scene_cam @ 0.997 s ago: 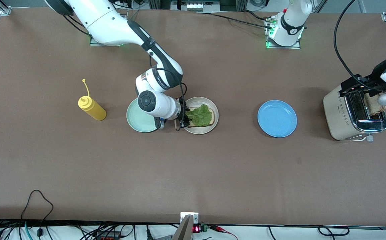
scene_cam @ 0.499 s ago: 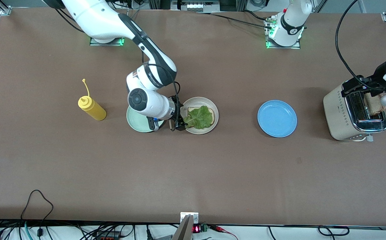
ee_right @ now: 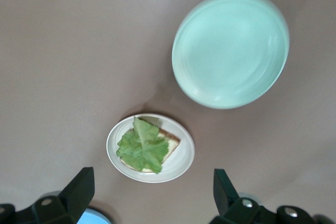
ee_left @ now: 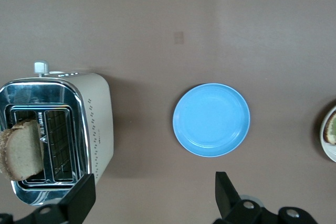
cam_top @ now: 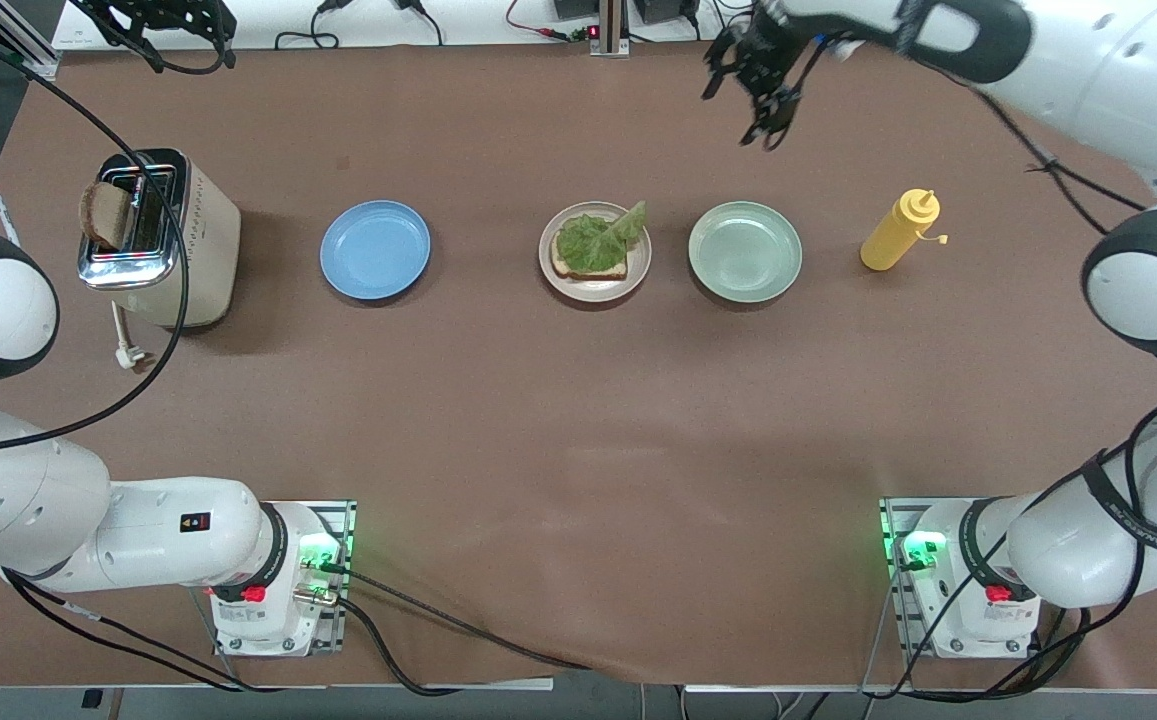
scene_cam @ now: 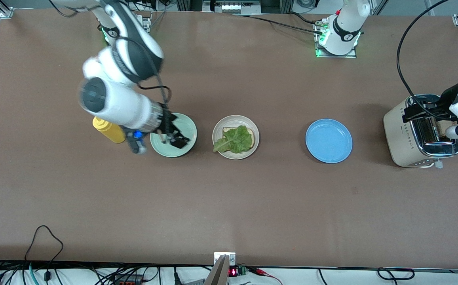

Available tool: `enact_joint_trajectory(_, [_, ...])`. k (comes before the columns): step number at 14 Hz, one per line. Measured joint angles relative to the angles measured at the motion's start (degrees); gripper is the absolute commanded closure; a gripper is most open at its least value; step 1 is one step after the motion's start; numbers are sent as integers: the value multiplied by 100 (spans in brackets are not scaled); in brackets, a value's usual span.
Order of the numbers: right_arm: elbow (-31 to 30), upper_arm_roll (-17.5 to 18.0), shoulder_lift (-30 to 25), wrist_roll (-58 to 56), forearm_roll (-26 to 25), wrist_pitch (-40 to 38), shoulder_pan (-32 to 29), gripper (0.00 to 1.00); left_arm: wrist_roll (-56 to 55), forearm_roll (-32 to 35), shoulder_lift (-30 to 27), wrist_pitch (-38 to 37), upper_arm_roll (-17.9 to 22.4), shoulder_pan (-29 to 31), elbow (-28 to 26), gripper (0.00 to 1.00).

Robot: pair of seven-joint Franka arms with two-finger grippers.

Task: Make sandwich in beige plate with both arms
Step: 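Withdraw the right gripper back toward its rest pose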

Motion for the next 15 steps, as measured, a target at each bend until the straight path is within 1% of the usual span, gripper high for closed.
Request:
enact_joint_trajectory(1, [-8,-61,-198,-513,-35,-203,-161,0,1,24,14,3,12,159,0,0])
enact_joint_trajectory(3, [-22,-132,-515,-1693,-214,-611,-527,0,88,30,89,3,39,688,-1,0])
enact_joint_trajectory(6, [-33,-381,-840,-3494,-416,-1130,-918,0,620,7,484,13,54,1613,1,0])
enact_joint_trajectory(8, [-33,-472,-1010,-4378,-523,-1310,-1205,0,864,7,797,44,54,1804,5,0])
enact_joint_trajectory(10, [-33,-488,-1193,-5118,-861,-1399,-1506,0,1074,7,1099,103,48,1880,70,0])
enact_joint_trajectory(12, [-34,-495,-1396,-5790,-1282,-1492,-1758,0,1542,7,1401,120,50,2057,225,0])
enact_joint_trajectory(14, [-38,-501,-1591,-6447,-1527,-1559,-2058,0,1863,76,1578,123,51,2182,345,0])
enact_joint_trajectory(15, [-38,-506,-1682,-6773,-1599,-1628,-2243,0,1924,226,1606,123,49,2199,377,0])
